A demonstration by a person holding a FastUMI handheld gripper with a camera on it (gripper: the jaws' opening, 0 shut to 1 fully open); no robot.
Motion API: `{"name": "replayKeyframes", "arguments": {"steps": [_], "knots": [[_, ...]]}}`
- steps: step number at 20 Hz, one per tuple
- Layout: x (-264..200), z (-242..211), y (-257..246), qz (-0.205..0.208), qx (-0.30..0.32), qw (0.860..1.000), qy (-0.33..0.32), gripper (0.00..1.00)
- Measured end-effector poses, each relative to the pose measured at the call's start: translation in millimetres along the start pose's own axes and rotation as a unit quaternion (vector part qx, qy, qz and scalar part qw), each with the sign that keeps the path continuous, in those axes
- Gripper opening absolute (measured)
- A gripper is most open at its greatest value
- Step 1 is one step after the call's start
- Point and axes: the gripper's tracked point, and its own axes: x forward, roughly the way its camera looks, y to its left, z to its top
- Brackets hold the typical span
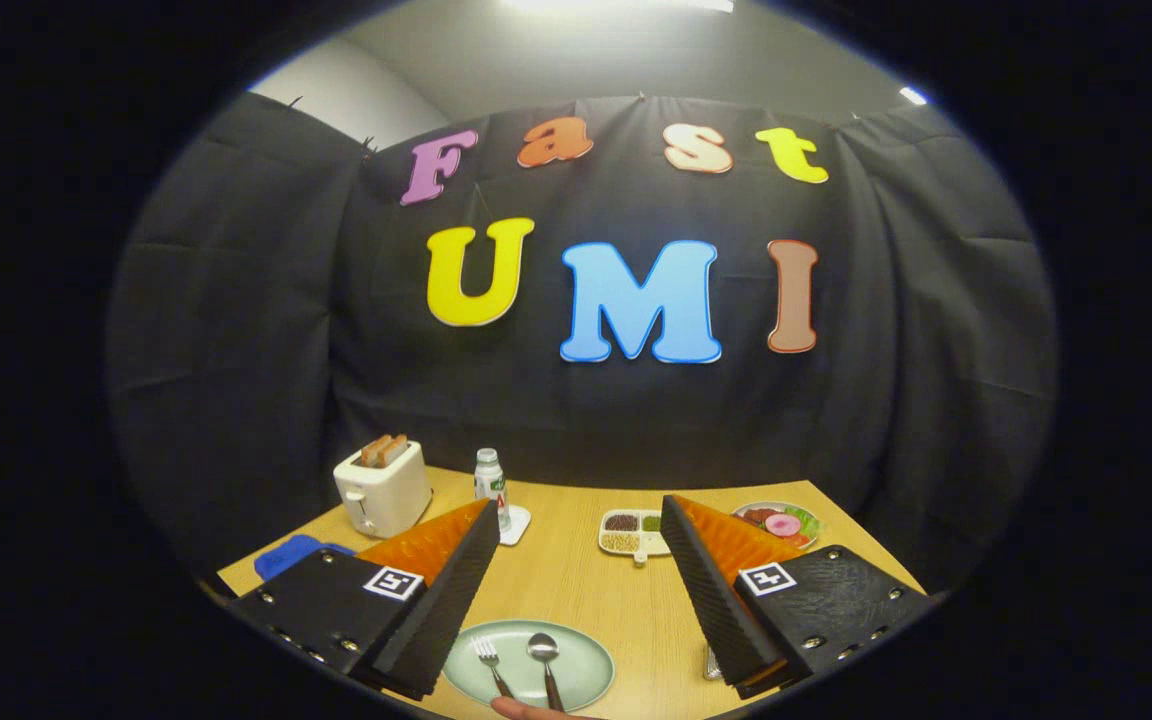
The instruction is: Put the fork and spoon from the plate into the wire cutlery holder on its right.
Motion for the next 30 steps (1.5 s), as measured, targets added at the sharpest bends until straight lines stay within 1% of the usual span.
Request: {"name": "replayKeyframes", "arguments": {"steps": [2, 4, 8, 14, 18, 20, 22, 23, 24, 25, 28, 30], "knots": [[3, -37, 8, 0.021, -0.026, 0.998, 0.059, 0.99], [6, -69, 12, 0.034, -0.045, 0.992, 0.113, 0.99], [10, -132, 14, 0.053, -0.062, 0.973, 0.216, 0.99], [10, -178, 15, 0.063, -0.078, 0.953, 0.286, 0.99], [5, -214, 15, 0.064, -0.085, 0.930, 0.351, 0.98], [4, -225, 16, 0.064, -0.077, 0.923, 0.372, 0.92], [8, -235, 15, 0.058, -0.083, 0.917, 0.387, 0.91], [8, -244, 12, 0.055, -0.093, 0.911, 0.398, 0.91], [7, -250, 14, 0.060, -0.093, 0.904, 0.413, 0.86], [6, -255, 17, 0.063, -0.091, 0.898, 0.425, 0.85], [7, -266, 19, 0.064, -0.086, 0.886, 0.451, 0.67], [9, -270, 22, 0.066, -0.087, 0.881, 0.460, 0.64]]}}
